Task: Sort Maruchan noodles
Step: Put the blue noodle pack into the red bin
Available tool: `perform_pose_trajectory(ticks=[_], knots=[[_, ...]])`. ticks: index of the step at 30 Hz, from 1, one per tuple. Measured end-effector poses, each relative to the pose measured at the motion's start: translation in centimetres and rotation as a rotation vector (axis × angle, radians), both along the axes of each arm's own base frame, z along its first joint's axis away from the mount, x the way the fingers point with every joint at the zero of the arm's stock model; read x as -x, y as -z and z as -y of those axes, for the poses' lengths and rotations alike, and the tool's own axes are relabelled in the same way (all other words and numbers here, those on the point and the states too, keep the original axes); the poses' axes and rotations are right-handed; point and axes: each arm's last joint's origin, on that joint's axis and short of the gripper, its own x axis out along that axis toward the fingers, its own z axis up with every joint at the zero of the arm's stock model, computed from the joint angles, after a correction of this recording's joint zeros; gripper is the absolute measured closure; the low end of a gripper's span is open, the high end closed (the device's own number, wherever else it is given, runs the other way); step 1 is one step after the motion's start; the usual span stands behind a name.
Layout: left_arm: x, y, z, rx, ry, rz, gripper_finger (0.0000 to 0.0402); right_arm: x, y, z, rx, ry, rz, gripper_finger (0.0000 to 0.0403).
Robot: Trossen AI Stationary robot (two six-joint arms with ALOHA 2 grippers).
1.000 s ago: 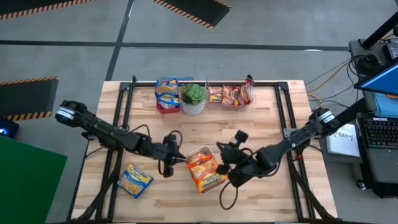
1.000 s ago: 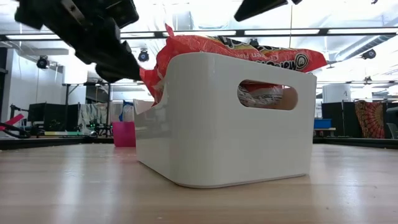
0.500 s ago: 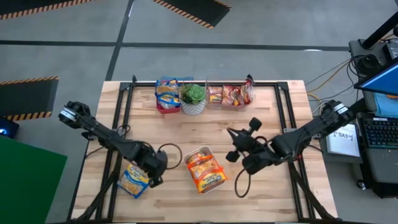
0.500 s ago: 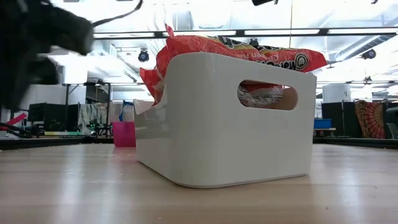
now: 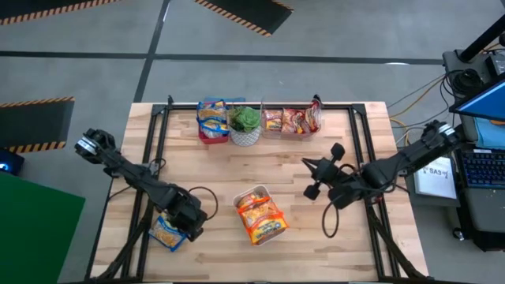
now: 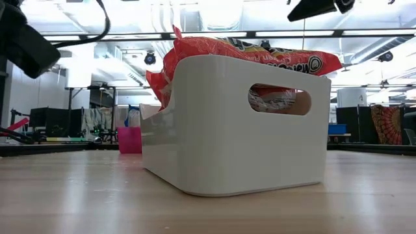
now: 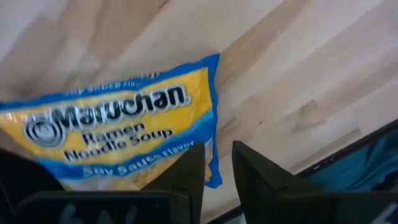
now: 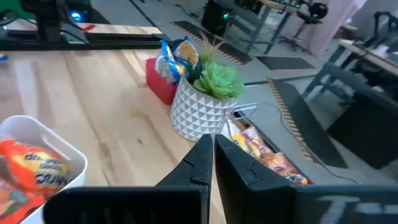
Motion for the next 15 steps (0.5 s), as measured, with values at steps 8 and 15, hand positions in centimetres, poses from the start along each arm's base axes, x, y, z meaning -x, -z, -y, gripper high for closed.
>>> perform_pose_trajectory(ticks=[8,15], knots=[[1.1,0.4,1.7,-0.032,-0.087,-0.064,0.0256,1.4,-0.4,0.7,-0.036,-0.019,0.057,0.0394],[1.3,2.5,3.0,-0.129,-0.110,-0.129,0.0176,1.4,-0.3,0.7,-0.033,-0.021,0.056,0.0394]])
